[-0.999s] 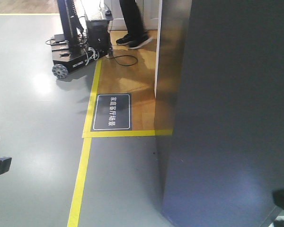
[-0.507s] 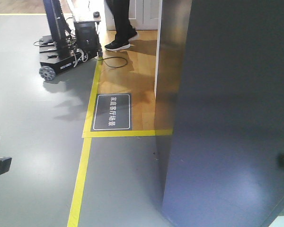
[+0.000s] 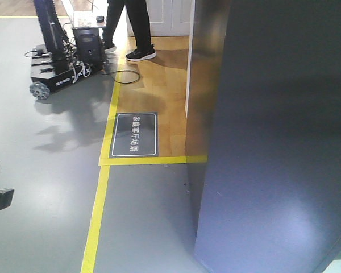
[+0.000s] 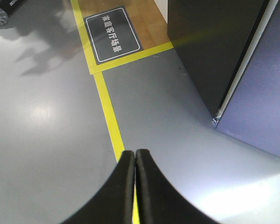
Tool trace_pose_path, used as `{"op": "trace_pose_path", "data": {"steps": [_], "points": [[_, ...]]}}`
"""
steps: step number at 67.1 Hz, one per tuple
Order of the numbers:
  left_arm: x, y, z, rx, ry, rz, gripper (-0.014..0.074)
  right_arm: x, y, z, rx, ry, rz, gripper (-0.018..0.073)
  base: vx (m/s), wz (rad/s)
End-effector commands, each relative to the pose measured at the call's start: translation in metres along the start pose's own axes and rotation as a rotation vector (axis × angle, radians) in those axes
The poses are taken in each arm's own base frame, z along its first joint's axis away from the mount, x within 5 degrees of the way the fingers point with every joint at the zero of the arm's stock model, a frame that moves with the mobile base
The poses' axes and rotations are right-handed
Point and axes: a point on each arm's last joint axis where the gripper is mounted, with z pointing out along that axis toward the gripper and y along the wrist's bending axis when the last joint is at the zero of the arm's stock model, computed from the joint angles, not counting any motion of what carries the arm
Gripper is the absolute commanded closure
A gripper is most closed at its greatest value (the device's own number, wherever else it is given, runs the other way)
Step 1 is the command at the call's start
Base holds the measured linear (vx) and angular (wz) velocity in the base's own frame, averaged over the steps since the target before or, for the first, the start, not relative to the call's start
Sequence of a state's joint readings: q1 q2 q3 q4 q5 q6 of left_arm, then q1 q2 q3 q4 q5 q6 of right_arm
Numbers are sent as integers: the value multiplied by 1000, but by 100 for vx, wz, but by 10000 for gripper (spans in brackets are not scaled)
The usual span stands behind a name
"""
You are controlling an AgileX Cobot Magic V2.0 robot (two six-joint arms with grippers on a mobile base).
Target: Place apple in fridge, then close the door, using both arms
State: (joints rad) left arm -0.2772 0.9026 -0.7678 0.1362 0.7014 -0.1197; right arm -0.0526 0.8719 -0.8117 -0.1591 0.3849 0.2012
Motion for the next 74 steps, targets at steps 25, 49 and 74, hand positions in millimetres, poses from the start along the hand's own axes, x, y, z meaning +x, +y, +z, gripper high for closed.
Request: {"op": "trace_pose_path", "data": {"steps": [25, 49, 74], "points": [[-12, 1, -9, 2, -95, -6, 603, -68, 5, 48, 4, -154, -72, 562, 0, 0], [-12, 1, -9, 2, -95, -6, 603, -100, 8, 113, 40, -153, -203, 562, 0, 0], [-12, 1, -9, 2, -95, -6, 603, -123, 13, 186, 40, -168, -204, 562, 0, 0]]}}
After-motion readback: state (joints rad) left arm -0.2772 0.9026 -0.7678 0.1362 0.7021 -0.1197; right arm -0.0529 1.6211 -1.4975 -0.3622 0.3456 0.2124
